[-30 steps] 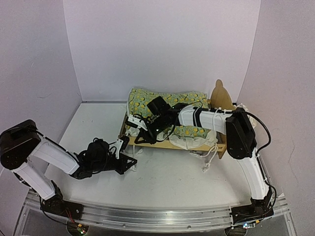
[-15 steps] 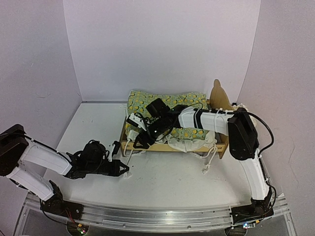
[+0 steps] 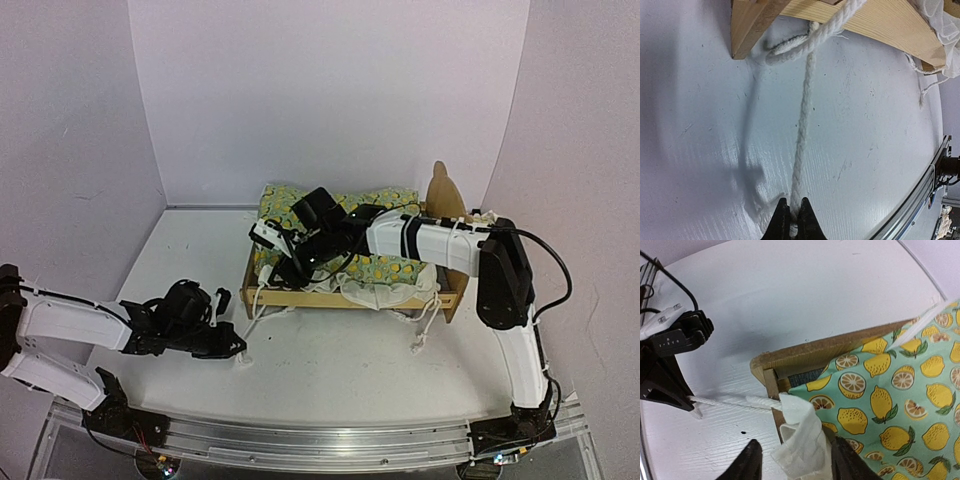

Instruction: Set up the pet bed

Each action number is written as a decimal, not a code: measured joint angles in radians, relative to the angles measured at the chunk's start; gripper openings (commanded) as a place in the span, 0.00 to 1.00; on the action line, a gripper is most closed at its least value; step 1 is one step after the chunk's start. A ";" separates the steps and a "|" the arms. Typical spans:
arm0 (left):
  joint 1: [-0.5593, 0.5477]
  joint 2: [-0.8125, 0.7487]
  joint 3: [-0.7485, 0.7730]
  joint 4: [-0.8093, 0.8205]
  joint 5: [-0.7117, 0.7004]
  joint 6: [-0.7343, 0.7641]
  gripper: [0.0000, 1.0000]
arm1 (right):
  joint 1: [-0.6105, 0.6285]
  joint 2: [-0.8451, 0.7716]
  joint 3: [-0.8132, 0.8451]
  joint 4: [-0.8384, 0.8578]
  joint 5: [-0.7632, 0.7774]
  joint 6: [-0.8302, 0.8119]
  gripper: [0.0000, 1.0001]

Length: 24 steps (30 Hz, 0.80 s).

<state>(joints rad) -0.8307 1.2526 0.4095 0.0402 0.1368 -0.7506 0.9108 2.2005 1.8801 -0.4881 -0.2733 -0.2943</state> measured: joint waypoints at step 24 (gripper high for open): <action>0.000 0.124 0.068 -0.140 -0.063 -0.035 0.00 | -0.019 0.032 0.185 -0.085 -0.318 0.482 0.17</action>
<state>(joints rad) -0.8303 1.3766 0.4778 -0.0998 0.0738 -0.7860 0.8917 2.2330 2.0651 -0.5735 -0.5911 0.1875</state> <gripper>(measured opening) 0.028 0.022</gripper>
